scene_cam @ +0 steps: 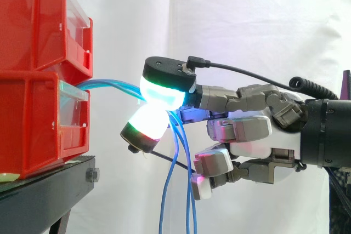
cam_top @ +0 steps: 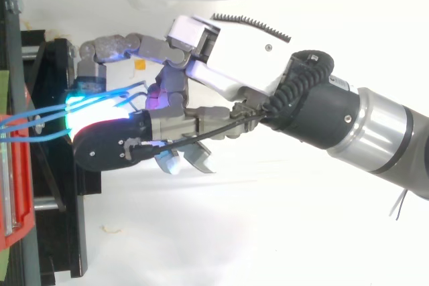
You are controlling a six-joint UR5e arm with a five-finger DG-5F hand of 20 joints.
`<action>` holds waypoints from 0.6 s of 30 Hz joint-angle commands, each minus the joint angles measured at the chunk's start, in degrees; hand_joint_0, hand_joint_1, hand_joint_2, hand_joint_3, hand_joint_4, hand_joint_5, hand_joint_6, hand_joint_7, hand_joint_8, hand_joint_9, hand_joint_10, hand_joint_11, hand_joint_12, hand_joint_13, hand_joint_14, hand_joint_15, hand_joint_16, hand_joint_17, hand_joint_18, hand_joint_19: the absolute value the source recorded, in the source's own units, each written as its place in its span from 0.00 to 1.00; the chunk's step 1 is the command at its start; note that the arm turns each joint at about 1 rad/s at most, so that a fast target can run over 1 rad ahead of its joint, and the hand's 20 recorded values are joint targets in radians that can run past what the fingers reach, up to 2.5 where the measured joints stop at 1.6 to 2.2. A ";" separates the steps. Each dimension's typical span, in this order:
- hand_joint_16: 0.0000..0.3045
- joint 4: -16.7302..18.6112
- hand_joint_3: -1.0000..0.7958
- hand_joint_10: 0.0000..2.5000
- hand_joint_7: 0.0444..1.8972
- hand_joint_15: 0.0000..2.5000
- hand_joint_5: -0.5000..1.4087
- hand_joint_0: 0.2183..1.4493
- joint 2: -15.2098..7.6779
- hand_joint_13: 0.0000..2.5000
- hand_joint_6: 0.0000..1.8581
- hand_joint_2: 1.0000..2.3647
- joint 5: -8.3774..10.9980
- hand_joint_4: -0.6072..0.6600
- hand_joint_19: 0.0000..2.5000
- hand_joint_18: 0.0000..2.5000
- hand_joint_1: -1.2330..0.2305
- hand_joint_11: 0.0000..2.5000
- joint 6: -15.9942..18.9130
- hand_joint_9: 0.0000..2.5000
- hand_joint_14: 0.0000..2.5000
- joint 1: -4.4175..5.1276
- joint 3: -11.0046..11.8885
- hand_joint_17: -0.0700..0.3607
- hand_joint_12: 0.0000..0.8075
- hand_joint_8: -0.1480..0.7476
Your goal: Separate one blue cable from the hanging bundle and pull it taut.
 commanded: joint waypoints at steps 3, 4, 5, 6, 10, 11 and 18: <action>0.29 -0.09 0.51 0.01 0.74 0.31 0.34 0.32 0.04 0.67 0.27 0.00 -0.10 0.61 0.20 0.57 0.31 0.27 -2.26 0.87 0.01 0.00 0.02 0.62 0.51 0.41; 0.30 -0.09 0.51 0.01 0.74 0.30 0.34 0.29 0.04 0.67 0.27 0.04 -0.10 0.61 0.20 0.58 0.31 0.27 -2.61 0.86 0.01 0.00 0.02 0.63 0.52 0.43; 0.30 0.00 0.51 0.01 0.74 0.30 0.33 0.29 0.04 0.66 0.27 0.05 -0.10 0.62 0.20 0.58 0.31 0.27 -3.32 0.86 0.01 0.00 0.02 0.64 0.53 0.43; 0.31 0.00 0.51 0.01 0.75 0.30 0.33 0.29 -0.05 0.65 0.27 0.01 -0.10 0.63 0.19 0.58 0.32 0.27 -3.67 0.84 0.01 0.00 0.02 0.66 0.53 0.43; 0.32 0.00 0.37 0.01 0.75 0.30 0.33 0.20 0.04 0.64 0.27 0.00 -0.01 0.64 0.20 0.57 0.41 0.26 -4.28 0.83 0.01 0.00 0.02 0.67 0.53 0.43; 0.32 0.00 0.34 0.01 0.75 0.30 0.33 0.19 0.04 0.64 0.27 0.00 -0.01 0.64 0.21 0.56 0.42 0.27 -4.28 0.83 0.01 0.00 0.02 0.66 0.53 0.43; 0.32 0.00 0.28 0.01 0.73 0.30 0.33 0.11 0.04 0.65 0.27 0.00 -0.01 0.63 0.21 0.57 0.63 0.25 -4.63 0.84 0.01 0.00 0.02 0.67 0.53 0.42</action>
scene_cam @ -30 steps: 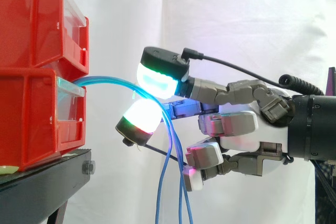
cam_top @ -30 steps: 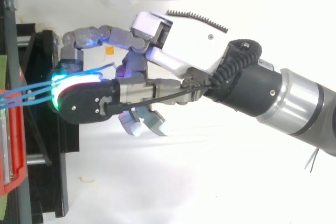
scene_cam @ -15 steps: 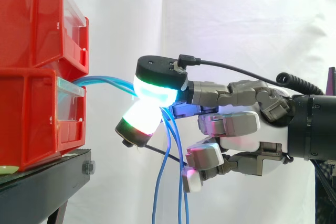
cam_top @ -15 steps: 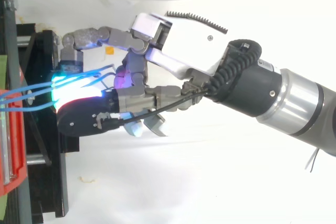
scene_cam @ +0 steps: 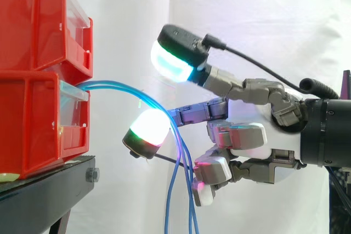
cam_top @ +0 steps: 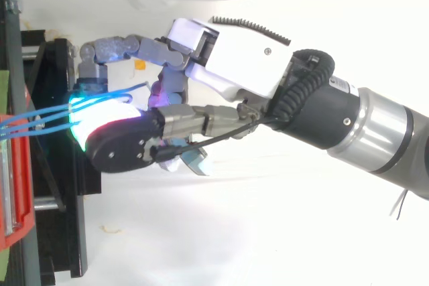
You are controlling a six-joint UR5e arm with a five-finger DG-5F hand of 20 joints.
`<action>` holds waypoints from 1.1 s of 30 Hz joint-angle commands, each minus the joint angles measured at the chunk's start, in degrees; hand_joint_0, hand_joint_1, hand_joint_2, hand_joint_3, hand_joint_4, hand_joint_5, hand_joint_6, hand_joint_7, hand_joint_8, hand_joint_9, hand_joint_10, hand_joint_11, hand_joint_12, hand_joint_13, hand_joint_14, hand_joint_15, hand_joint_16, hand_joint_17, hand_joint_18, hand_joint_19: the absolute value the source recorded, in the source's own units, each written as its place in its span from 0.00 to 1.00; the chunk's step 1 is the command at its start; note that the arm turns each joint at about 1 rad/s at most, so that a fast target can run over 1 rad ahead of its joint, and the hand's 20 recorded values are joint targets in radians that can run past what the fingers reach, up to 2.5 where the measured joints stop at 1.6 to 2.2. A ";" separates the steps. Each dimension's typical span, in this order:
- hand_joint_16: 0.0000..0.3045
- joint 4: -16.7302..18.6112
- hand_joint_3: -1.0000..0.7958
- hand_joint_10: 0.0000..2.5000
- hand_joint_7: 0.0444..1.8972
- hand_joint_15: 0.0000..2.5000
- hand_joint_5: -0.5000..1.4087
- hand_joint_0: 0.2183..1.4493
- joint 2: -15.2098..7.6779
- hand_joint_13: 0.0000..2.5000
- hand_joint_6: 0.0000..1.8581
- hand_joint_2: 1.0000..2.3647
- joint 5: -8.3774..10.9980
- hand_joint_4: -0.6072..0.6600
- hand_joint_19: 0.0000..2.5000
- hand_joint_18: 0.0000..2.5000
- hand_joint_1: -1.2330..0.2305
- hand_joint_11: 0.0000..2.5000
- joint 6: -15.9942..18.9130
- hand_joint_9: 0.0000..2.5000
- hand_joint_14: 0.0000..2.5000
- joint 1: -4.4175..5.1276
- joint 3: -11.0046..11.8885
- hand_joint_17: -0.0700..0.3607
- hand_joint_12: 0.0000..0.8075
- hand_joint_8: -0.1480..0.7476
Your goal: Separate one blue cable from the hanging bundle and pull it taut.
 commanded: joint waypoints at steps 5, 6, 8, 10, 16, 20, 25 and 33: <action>0.25 0.09 0.28 0.01 0.71 0.32 0.34 0.22 0.00 0.64 0.27 0.00 0.09 0.57 0.25 0.50 0.73 0.27 -0.80 0.85 0.01 0.00 -0.08 0.56 0.45 0.36; 0.24 0.00 0.28 0.01 0.71 0.33 0.34 0.25 -0.08 0.64 0.27 0.00 0.35 0.55 0.26 0.49 0.72 0.27 -0.89 0.85 0.01 0.00 0.01 0.54 0.43 0.34; 0.22 0.00 0.28 0.01 0.71 0.33 0.34 0.30 0.00 0.64 0.27 0.00 0.71 0.54 0.27 0.48 0.68 0.28 -1.06 0.86 0.01 0.00 0.01 0.52 0.42 0.32; 0.22 0.00 0.28 0.01 0.71 0.33 0.34 0.34 0.00 0.64 0.27 0.00 1.23 0.54 0.27 0.48 0.60 0.29 -1.06 0.86 0.01 0.00 0.01 0.51 0.42 0.31; 0.21 0.00 0.32 0.01 0.70 0.33 0.34 0.41 0.00 0.64 0.27 0.00 1.32 0.54 0.26 0.47 0.45 0.30 -1.06 0.86 0.01 0.00 0.01 0.50 0.42 0.35; 0.22 0.00 0.36 0.01 0.71 0.33 0.34 0.42 -0.08 0.64 0.27 0.01 1.32 0.53 0.26 0.47 0.41 0.31 -1.06 0.86 0.01 0.00 -0.08 0.51 0.43 0.36; 0.22 0.00 0.41 0.01 0.71 0.33 0.34 0.41 -0.08 0.63 0.27 0.01 1.32 0.52 0.26 0.47 0.39 0.32 -0.97 0.86 0.01 0.00 0.01 0.51 0.43 0.38; 0.28 0.00 0.50 0.01 0.75 0.31 0.33 0.32 0.00 0.63 0.27 0.01 1.32 0.58 0.21 0.53 0.25 0.29 -0.97 0.84 0.01 0.00 0.01 0.61 0.50 0.43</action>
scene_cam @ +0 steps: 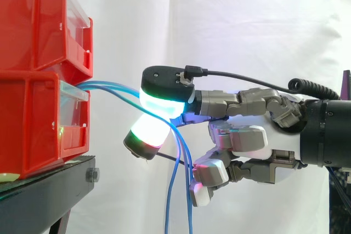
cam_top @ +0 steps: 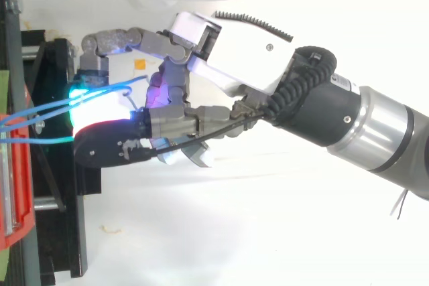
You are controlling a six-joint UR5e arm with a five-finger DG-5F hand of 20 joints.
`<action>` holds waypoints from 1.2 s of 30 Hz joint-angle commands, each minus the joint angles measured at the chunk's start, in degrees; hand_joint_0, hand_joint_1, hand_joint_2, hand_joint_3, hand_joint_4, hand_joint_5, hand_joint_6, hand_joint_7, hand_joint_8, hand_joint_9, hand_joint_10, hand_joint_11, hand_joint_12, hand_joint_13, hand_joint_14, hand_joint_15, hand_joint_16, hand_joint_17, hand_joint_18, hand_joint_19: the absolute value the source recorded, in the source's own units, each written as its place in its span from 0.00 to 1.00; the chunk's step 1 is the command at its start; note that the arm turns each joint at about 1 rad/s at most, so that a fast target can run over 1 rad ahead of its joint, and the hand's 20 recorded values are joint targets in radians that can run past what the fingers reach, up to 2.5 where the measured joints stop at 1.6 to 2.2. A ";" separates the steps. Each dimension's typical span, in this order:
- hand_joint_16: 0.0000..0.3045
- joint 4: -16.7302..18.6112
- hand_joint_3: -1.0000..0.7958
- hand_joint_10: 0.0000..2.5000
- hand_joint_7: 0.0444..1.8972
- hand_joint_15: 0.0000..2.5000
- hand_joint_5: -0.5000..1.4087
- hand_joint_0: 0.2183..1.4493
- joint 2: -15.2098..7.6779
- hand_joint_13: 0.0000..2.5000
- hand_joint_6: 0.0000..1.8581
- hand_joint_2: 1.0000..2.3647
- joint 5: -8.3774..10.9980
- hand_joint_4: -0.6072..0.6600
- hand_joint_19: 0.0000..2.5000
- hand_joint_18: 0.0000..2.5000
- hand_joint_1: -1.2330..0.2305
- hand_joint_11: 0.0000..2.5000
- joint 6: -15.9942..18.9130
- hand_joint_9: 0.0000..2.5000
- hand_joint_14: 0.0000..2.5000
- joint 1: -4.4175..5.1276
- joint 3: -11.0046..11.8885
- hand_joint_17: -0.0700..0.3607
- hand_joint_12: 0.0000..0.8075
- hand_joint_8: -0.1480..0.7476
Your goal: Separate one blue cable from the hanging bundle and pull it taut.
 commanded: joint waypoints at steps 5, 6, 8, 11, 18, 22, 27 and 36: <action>0.29 0.00 0.46 0.01 0.72 0.31 0.32 0.29 0.02 0.60 0.29 0.01 0.00 0.61 0.21 0.51 0.22 0.30 0.09 0.81 0.01 0.00 0.01 0.63 0.52 0.46; 0.25 0.00 0.32 0.01 0.65 0.33 0.31 0.25 0.02 0.57 0.32 0.00 0.00 0.60 0.25 0.44 0.23 0.32 0.09 0.78 0.01 0.00 0.01 0.56 0.46 0.43; 0.27 0.00 0.28 0.01 0.67 0.32 0.31 0.20 0.02 0.58 0.32 0.00 0.00 0.62 0.24 0.46 0.26 0.31 0.09 0.79 0.01 0.00 0.01 0.59 0.49 0.44; 0.30 0.00 0.28 0.01 0.72 0.31 0.33 0.12 0.02 0.61 0.29 0.00 0.00 0.61 0.22 0.51 0.37 0.28 0.09 0.82 0.01 0.00 0.01 0.63 0.52 0.43; 0.24 0.00 0.28 0.01 0.72 0.31 0.34 0.22 0.02 0.63 0.27 0.00 0.00 0.56 0.26 0.47 0.74 0.27 0.09 0.85 0.01 0.00 0.01 0.54 0.44 0.33; 0.21 0.00 0.28 0.01 0.71 0.33 0.34 0.28 0.02 0.63 0.27 0.00 0.00 0.54 0.28 0.45 0.73 0.27 0.00 0.87 0.01 0.00 0.01 0.50 0.42 0.29; 0.20 -0.09 0.28 0.01 0.71 0.32 0.34 0.31 -0.07 0.63 0.27 0.00 2.20 0.54 0.28 0.45 0.67 0.29 -2.28 0.88 0.01 0.00 0.01 0.49 0.41 0.28; 0.19 0.18 0.28 0.01 0.70 0.32 0.34 0.40 0.02 0.63 0.27 0.00 4.13 0.53 0.28 0.45 0.48 0.30 -8.17 0.89 0.01 0.00 0.01 0.47 0.42 0.29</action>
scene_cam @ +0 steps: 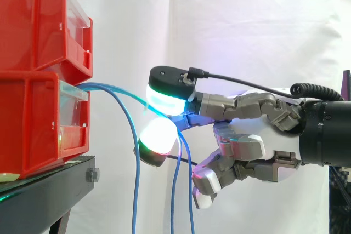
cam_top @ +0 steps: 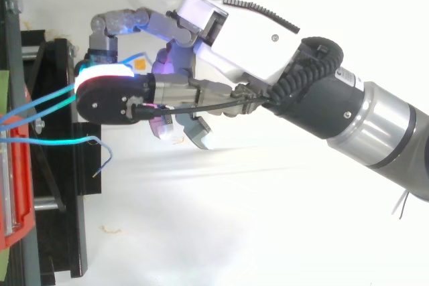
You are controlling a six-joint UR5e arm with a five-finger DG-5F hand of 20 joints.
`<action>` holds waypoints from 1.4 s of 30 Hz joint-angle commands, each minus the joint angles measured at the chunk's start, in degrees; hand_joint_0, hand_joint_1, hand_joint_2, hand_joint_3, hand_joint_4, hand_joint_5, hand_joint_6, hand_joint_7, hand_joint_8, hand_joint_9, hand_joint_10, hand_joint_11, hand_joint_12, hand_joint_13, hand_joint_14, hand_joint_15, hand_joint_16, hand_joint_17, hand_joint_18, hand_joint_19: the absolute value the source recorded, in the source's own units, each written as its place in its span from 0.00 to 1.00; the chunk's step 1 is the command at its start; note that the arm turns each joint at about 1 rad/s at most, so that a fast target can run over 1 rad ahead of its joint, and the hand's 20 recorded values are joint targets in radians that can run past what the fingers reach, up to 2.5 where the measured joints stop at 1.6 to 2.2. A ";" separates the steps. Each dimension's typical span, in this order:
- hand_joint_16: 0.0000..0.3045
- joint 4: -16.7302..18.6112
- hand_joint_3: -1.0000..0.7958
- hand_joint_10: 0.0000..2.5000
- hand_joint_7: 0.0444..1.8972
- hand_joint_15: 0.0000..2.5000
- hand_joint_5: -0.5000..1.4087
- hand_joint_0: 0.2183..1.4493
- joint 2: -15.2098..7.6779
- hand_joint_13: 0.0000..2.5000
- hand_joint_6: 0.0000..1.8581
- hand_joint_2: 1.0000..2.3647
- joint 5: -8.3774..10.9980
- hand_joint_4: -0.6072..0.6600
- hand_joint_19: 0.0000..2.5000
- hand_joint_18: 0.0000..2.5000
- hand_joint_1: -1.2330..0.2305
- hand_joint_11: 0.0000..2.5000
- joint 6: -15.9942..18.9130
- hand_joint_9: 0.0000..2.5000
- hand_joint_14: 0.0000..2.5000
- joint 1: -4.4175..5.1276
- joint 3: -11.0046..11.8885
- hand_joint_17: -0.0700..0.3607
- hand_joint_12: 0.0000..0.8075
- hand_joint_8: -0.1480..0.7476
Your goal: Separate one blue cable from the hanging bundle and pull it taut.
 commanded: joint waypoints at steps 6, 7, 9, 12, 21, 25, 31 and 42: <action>0.19 0.00 0.36 0.01 0.71 0.33 0.34 0.42 0.01 0.63 0.27 0.01 0.23 0.52 0.28 0.45 0.40 0.32 -2.92 0.89 0.01 0.01 0.00 0.47 0.42 0.32; 0.20 0.09 0.37 0.01 0.71 0.33 0.34 0.42 0.01 0.63 0.27 0.01 0.23 0.51 0.28 0.45 0.39 0.31 -3.00 0.89 0.01 0.01 0.00 0.47 0.42 0.32; 0.20 0.09 0.40 0.01 0.71 0.33 0.34 0.41 0.01 0.63 0.27 0.01 0.23 0.51 0.28 0.46 0.38 0.32 -3.18 0.88 0.01 0.01 0.00 0.48 0.43 0.33; 0.22 0.00 0.45 0.01 0.73 0.32 0.34 0.37 0.01 0.64 0.27 0.01 0.23 0.55 0.26 0.49 0.34 0.30 -3.18 0.88 0.01 0.01 0.00 0.52 0.44 0.35; 0.32 -0.17 0.39 0.01 0.75 0.29 0.33 0.20 0.01 0.61 0.28 0.00 0.23 0.61 0.22 0.54 0.41 0.27 -3.18 0.82 0.01 0.01 0.00 0.67 0.54 0.45; 0.29 -0.08 0.28 0.01 0.73 0.30 0.33 0.15 0.01 0.60 0.28 0.00 0.23 0.61 0.24 0.49 0.53 0.27 -4.06 0.82 0.01 0.01 0.00 0.63 0.50 0.40; 0.30 0.09 0.28 0.01 0.71 0.29 0.34 0.12 0.01 0.62 0.27 0.00 0.23 0.59 0.22 0.51 0.68 0.22 -5.64 0.84 0.01 0.01 0.00 0.64 0.49 0.39; 0.19 1.23 0.28 0.01 0.70 0.32 0.34 0.34 0.01 0.61 0.27 0.00 0.23 0.52 0.29 0.42 0.60 0.27 -6.26 0.86 0.01 0.01 0.09 0.47 0.41 0.30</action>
